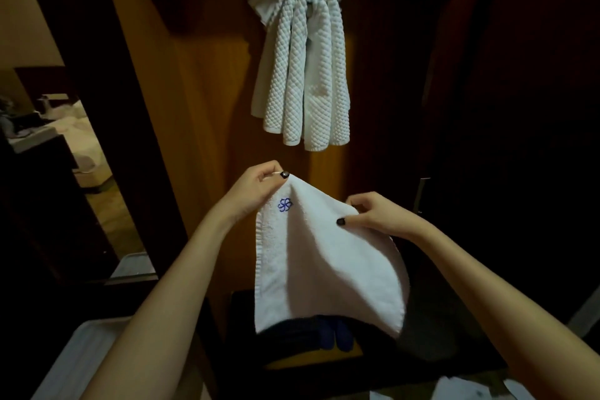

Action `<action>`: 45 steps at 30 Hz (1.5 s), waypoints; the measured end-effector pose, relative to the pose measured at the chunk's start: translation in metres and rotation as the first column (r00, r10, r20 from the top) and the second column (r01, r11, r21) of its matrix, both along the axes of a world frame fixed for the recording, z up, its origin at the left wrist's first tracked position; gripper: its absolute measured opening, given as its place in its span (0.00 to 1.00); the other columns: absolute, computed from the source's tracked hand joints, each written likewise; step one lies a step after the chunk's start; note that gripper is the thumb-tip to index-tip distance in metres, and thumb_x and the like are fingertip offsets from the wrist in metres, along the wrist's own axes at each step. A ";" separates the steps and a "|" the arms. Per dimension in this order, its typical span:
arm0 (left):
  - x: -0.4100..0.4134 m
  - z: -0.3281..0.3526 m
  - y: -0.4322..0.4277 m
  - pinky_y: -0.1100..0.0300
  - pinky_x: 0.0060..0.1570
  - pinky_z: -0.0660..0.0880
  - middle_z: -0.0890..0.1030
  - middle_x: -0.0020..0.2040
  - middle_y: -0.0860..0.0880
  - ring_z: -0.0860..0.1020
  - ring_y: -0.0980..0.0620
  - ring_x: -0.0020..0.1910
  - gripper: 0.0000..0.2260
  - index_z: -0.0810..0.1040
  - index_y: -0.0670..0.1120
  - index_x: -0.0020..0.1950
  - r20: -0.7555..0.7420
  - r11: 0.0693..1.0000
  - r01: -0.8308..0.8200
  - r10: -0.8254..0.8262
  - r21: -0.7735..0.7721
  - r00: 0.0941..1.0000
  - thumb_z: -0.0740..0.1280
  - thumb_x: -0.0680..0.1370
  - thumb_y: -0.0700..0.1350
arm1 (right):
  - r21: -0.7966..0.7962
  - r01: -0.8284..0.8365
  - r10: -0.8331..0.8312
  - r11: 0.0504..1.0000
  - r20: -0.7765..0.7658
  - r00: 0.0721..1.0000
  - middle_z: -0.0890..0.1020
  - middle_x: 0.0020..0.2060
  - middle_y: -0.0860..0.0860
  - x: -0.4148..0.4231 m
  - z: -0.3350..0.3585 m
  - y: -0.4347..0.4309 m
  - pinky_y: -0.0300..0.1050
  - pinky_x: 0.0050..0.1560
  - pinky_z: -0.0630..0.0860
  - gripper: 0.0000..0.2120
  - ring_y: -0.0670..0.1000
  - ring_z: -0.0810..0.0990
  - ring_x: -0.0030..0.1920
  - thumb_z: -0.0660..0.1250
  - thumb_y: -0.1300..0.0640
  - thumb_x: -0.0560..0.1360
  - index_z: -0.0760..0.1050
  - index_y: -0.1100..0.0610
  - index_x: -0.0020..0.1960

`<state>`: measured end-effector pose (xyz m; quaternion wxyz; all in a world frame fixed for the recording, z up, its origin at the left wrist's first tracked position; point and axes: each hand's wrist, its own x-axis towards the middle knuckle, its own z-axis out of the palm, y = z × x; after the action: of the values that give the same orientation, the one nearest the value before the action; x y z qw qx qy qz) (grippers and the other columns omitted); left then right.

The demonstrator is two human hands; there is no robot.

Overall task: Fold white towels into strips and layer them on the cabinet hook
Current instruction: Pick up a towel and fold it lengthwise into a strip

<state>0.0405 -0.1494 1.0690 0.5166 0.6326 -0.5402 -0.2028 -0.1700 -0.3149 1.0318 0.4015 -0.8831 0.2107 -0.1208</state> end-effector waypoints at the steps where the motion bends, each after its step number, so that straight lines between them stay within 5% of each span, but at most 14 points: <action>1: 0.002 -0.001 0.002 0.60 0.36 0.64 0.71 0.38 0.44 0.69 0.51 0.38 0.09 0.72 0.42 0.41 0.009 0.999 -0.044 0.044 -0.002 0.999 0.63 0.81 0.40 | -0.102 0.015 -0.023 0.995 -0.081 0.996 0.76 0.35 0.53 0.000 -0.006 -0.004 0.44 0.37 0.68 0.17 0.49 0.74 0.36 0.73 0.51 0.74 0.76 0.66 0.44; 5: 0.014 -0.009 0.011 0.60 0.39 0.68 0.77 0.37 0.48 0.74 0.55 0.37 0.09 0.77 0.43 0.40 0.143 0.986 -0.162 0.157 0.029 0.977 0.67 0.79 0.43 | -0.219 0.131 -0.160 0.967 -0.122 0.979 0.78 0.35 0.59 -0.012 -0.025 -0.019 0.44 0.36 0.68 0.15 0.52 0.75 0.35 0.69 0.52 0.77 0.79 0.66 0.43; 8: 0.018 -0.024 0.010 0.59 0.38 0.68 0.81 0.36 0.48 0.75 0.55 0.36 0.08 0.80 0.43 0.39 0.254 0.954 -0.300 0.284 0.025 0.925 0.70 0.77 0.44 | -0.111 0.159 -0.168 0.981 -0.076 0.983 0.83 0.38 0.48 -0.019 -0.030 -0.027 0.43 0.42 0.77 0.09 0.47 0.82 0.39 0.67 0.52 0.79 0.82 0.55 0.43; 11: 0.008 -0.037 0.003 0.64 0.31 0.66 0.78 0.31 0.50 0.72 0.59 0.28 0.07 0.81 0.44 0.37 0.161 0.908 -0.419 0.414 -0.005 0.896 0.71 0.76 0.42 | -0.055 0.139 -0.136 0.989 0.047 0.990 0.83 0.54 0.47 -0.016 -0.022 -0.024 0.41 0.52 0.79 0.11 0.44 0.82 0.50 0.67 0.57 0.79 0.79 0.52 0.61; 13: -0.003 -0.045 -0.002 0.67 0.27 0.67 0.78 0.30 0.51 0.72 0.61 0.23 0.07 0.82 0.44 0.39 0.001 0.924 -0.381 0.381 0.026 0.924 0.70 0.77 0.39 | 0.053 0.085 -0.092 0.995 0.161 0.983 0.82 0.57 0.48 -0.015 -0.014 -0.017 0.38 0.49 0.78 0.19 0.48 0.82 0.48 0.67 0.61 0.78 0.75 0.47 0.66; 15: -0.015 -0.050 -0.004 0.68 0.26 0.68 0.80 0.31 0.51 0.73 0.61 0.23 0.07 0.82 0.46 0.40 -0.109 0.939 -0.342 0.342 0.021 0.933 0.70 0.77 0.38 | 0.170 0.001 -0.040 0.985 0.229 0.973 0.84 0.52 0.54 -0.015 -0.006 -0.009 0.46 0.47 0.79 0.18 0.56 0.81 0.44 0.66 0.67 0.77 0.80 0.48 0.61; 20: -0.042 -0.053 -0.004 0.69 0.24 0.65 0.82 0.29 0.52 0.73 0.59 0.22 0.06 0.84 0.48 0.43 -0.218 0.961 -0.274 0.262 -0.029 0.940 0.69 0.78 0.40 | 0.245 -0.189 0.141 0.951 0.198 0.970 0.86 0.42 0.53 -0.018 0.008 0.012 0.37 0.47 0.79 0.16 0.48 0.84 0.44 0.70 0.72 0.73 0.82 0.54 0.53; 23: -0.053 -0.049 -0.006 0.69 0.26 0.69 0.84 0.33 0.52 0.76 0.59 0.26 0.06 0.84 0.47 0.44 -0.275 0.973 -0.222 0.196 -0.066 0.941 0.69 0.78 0.38 | 0.164 -0.205 0.184 0.965 0.138 0.973 0.86 0.41 0.47 -0.020 0.010 0.024 0.36 0.49 0.79 0.17 0.46 0.85 0.48 0.73 0.70 0.71 0.79 0.53 0.53; 26: -0.061 -0.046 -0.005 0.69 0.28 0.71 0.83 0.33 0.53 0.78 0.58 0.28 0.07 0.83 0.47 0.44 -0.309 0.980 -0.182 0.151 -0.077 0.939 0.69 0.78 0.38 | -0.008 -0.139 0.138 0.990 0.174 0.975 0.86 0.36 0.45 -0.023 0.012 0.036 0.32 0.43 0.76 0.05 0.42 0.85 0.41 0.75 0.58 0.71 0.81 0.53 0.46; 28: -0.065 -0.044 -0.003 0.68 0.28 0.70 0.84 0.35 0.53 0.79 0.58 0.30 0.06 0.84 0.47 0.46 -0.326 0.986 -0.149 0.118 -0.074 0.938 0.69 0.77 0.38 | -0.046 -0.089 0.097 0.995 0.226 0.969 0.85 0.33 0.50 -0.025 0.014 0.041 0.36 0.38 0.76 0.07 0.46 0.83 0.35 0.74 0.52 0.73 0.82 0.55 0.41; 33: -0.071 -0.036 0.003 0.70 0.31 0.70 0.85 0.40 0.49 0.78 0.59 0.32 0.06 0.85 0.47 0.50 -0.331 0.997 -0.056 0.036 -0.050 0.943 0.70 0.76 0.39 | -0.225 0.024 0.041 0.974 0.281 0.959 0.78 0.38 0.46 -0.022 0.018 0.047 0.36 0.39 0.72 0.06 0.41 0.75 0.38 0.73 0.54 0.74 0.81 0.51 0.39; 39: -0.078 -0.028 0.007 0.69 0.35 0.71 0.85 0.42 0.52 0.77 0.62 0.36 0.08 0.86 0.52 0.46 -0.351 0.996 -0.024 -0.006 -0.082 0.936 0.75 0.69 0.50 | -0.214 0.021 0.058 0.977 0.354 0.934 0.77 0.57 0.44 -0.022 0.025 0.050 0.34 0.57 0.72 0.04 0.38 0.74 0.58 0.71 0.55 0.76 0.83 0.55 0.45; 42: -0.078 -0.029 0.006 0.63 0.43 0.73 0.85 0.47 0.50 0.79 0.56 0.45 0.08 0.87 0.51 0.47 -0.405 0.994 -0.008 -0.036 -0.105 0.914 0.73 0.69 0.50 | -0.175 0.015 0.053 0.984 0.379 0.924 0.82 0.48 0.47 -0.022 0.028 0.051 0.42 0.53 0.77 0.05 0.43 0.79 0.51 0.71 0.56 0.76 0.83 0.56 0.46; 45: -0.077 -0.032 0.005 0.62 0.48 0.78 0.85 0.50 0.47 0.81 0.51 0.50 0.08 0.87 0.49 0.48 -0.498 0.986 0.029 -0.107 -0.161 0.860 0.72 0.70 0.45 | -0.184 0.035 0.045 0.982 0.414 0.909 0.81 0.41 0.45 -0.022 0.030 0.051 0.37 0.46 0.75 0.03 0.41 0.79 0.45 0.71 0.55 0.75 0.82 0.52 0.43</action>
<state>-0.0369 -0.1444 1.0374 0.6780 0.4977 -0.4216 -0.3390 -0.1922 -0.2642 1.0619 0.3525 -0.8714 0.1057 -0.3243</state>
